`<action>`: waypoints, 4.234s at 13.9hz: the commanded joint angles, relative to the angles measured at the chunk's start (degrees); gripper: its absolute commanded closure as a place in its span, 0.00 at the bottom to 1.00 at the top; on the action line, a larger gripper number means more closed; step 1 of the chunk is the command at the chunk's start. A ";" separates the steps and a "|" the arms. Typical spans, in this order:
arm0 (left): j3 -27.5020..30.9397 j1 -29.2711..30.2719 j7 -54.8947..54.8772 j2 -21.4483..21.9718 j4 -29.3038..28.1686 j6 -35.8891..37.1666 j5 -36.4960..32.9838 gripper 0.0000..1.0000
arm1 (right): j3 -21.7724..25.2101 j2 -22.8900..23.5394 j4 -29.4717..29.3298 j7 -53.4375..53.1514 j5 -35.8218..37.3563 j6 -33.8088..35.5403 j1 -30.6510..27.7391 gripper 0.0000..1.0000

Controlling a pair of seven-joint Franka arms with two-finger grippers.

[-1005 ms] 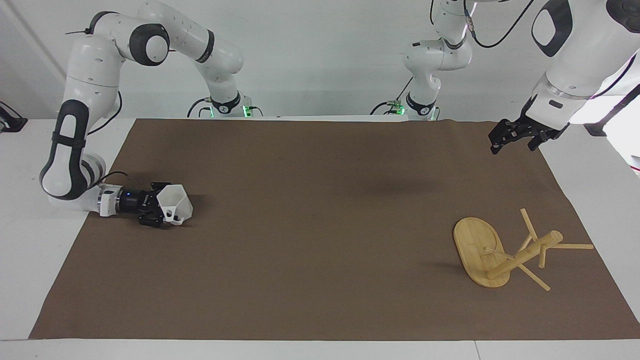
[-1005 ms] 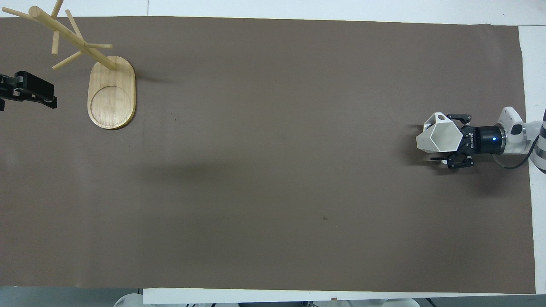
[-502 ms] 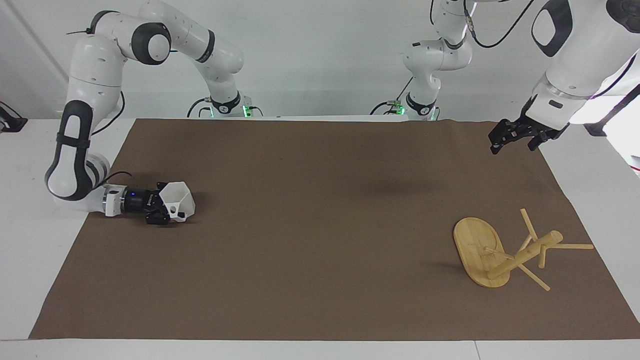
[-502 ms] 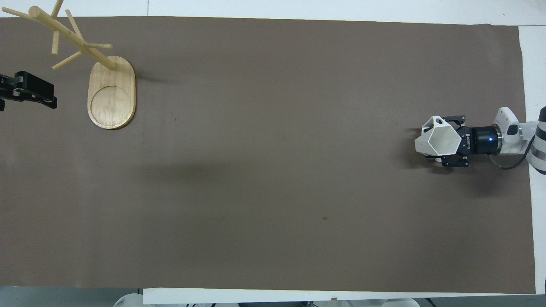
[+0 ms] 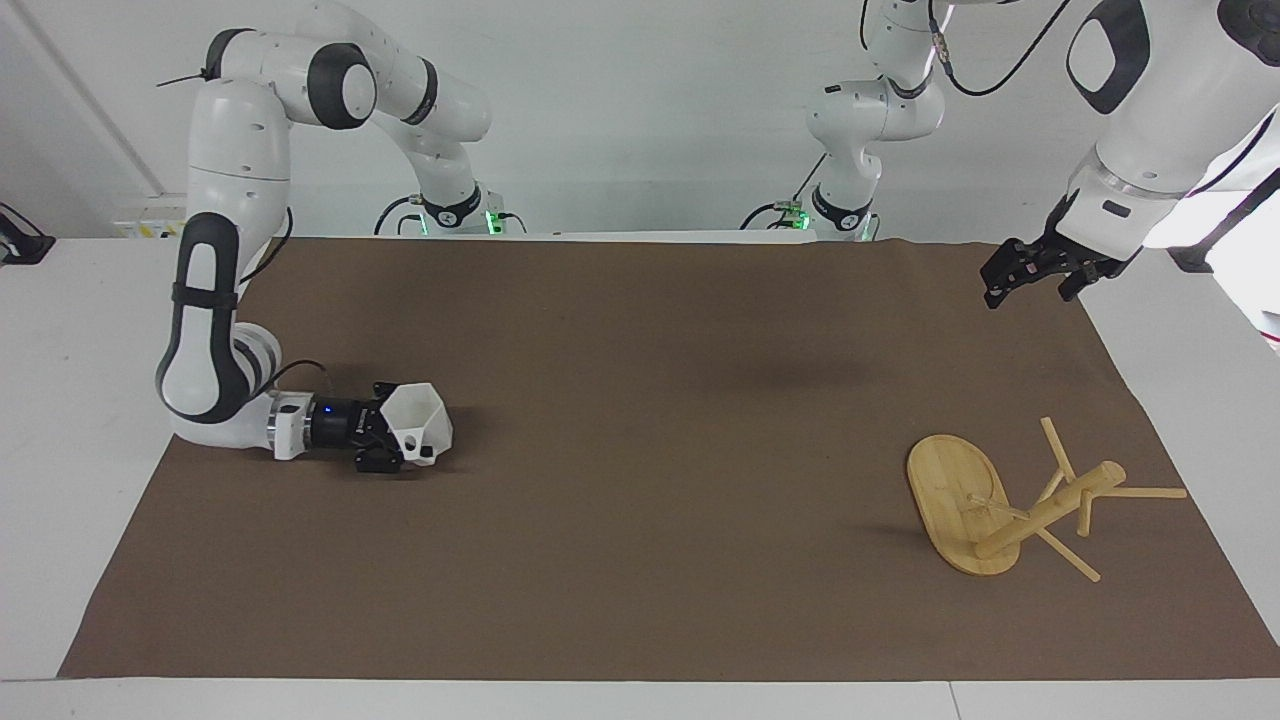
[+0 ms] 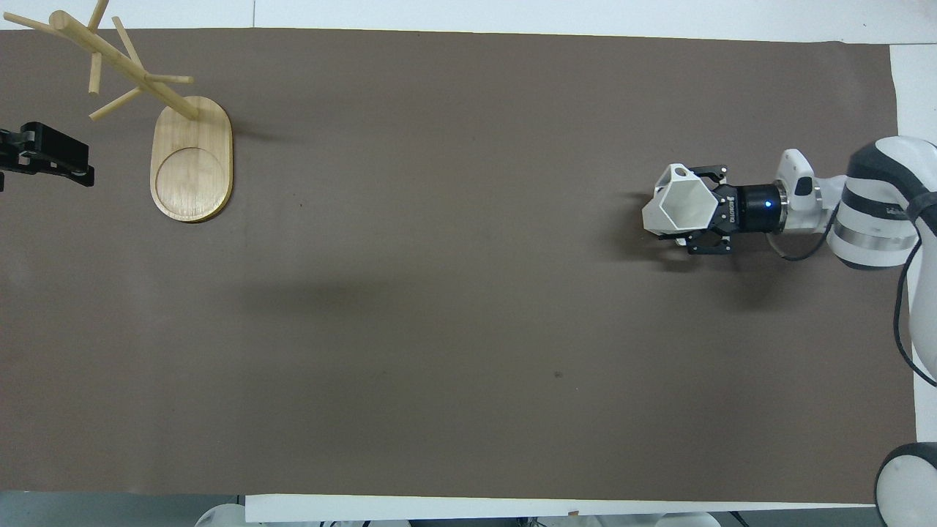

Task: Hang cup on rack
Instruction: 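Carry the mug with the right gripper while the left gripper reaches it, then grasp the mug with the left gripper while the right gripper releases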

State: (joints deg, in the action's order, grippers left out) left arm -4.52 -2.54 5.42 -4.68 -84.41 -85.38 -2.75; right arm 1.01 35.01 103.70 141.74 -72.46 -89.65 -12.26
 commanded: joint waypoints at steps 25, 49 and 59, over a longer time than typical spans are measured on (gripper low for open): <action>-0.76 -24.00 24.81 -3.05 -14.54 -23.24 0.46 0.05 | 0.04 -9.43 3.53 3.28 -51.82 -45.35 48.03 0.95; -0.41 -21.99 46.09 3.77 -35.50 -56.32 0.38 1.00 | 0.04 -9.34 3.26 1.43 -40.96 -42.37 37.15 0.00; -0.49 -13.81 40.29 13.91 -61.92 -98.57 -0.06 1.00 | 0.30 -9.52 -2.88 -22.34 1.48 -21.03 13.86 0.00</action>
State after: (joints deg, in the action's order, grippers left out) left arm -4.80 -17.29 47.30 6.83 -142.88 -180.29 -2.00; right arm 1.98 26.02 101.84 126.15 -77.93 -114.04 5.10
